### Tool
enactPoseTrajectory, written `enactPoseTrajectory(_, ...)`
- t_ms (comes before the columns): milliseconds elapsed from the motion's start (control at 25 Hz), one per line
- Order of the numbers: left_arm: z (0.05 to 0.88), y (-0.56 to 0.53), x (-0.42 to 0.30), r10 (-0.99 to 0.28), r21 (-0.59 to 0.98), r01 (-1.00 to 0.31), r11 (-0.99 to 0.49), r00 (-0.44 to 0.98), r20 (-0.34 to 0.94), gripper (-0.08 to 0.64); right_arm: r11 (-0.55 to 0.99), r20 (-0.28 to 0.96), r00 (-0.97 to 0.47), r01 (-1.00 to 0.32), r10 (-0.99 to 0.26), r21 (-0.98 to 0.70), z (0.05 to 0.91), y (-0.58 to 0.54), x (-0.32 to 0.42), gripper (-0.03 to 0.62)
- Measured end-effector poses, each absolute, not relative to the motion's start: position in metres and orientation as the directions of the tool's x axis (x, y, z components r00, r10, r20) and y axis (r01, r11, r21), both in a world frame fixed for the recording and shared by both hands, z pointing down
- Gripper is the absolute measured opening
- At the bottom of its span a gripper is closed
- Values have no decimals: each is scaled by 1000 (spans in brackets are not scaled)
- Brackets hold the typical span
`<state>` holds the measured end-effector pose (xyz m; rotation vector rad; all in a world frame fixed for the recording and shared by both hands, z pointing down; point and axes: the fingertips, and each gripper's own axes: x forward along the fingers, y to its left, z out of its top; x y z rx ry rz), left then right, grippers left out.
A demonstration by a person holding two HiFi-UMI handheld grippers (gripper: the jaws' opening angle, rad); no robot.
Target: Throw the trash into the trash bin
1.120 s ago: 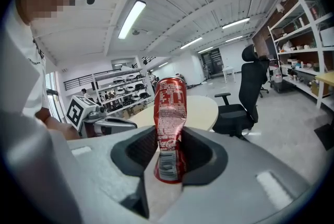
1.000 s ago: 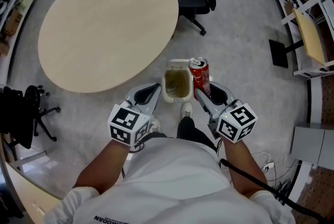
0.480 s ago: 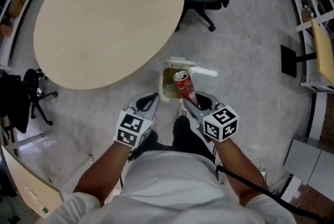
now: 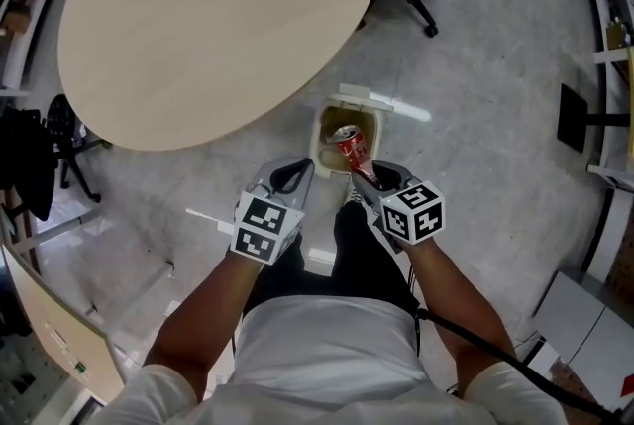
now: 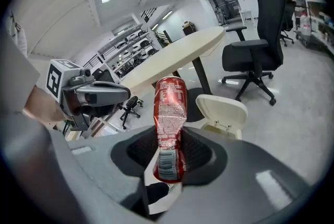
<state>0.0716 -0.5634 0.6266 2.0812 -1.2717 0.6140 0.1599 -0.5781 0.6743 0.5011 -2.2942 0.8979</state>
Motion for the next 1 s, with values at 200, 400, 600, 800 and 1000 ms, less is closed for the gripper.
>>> enactPoseTrajectory(200, 656, -561, 72, -581, 253, -904, -345, 417, 699, 8, 669, 700, -711, -551, -63, -500, 724, -575, 159, 132)
enactPoseTrajectory(400, 686, -555, 76, -537, 262, -901, -345, 418, 733, 8, 634, 736, -677, -582, -30, -510, 769, -574, 161, 132)
enactPoseTrajectory(600, 715, -554, 87, -492, 273, -891, -364, 433, 756, 8, 581, 772, -636, -629, -2, -517, 815, -580, 161, 132)
enactPoseTrajectory(800, 750, -557, 90, -459, 294, -890, -348, 435, 775, 8, 543, 797, -604, -669, 0, -507, 853, -591, 163, 132)
enactPoseTrajectory(1000, 775, -557, 91, -438, 303, -893, -332, 431, 789, 8, 527, 819, -573, -690, 19, -495, 881, -589, 167, 132)
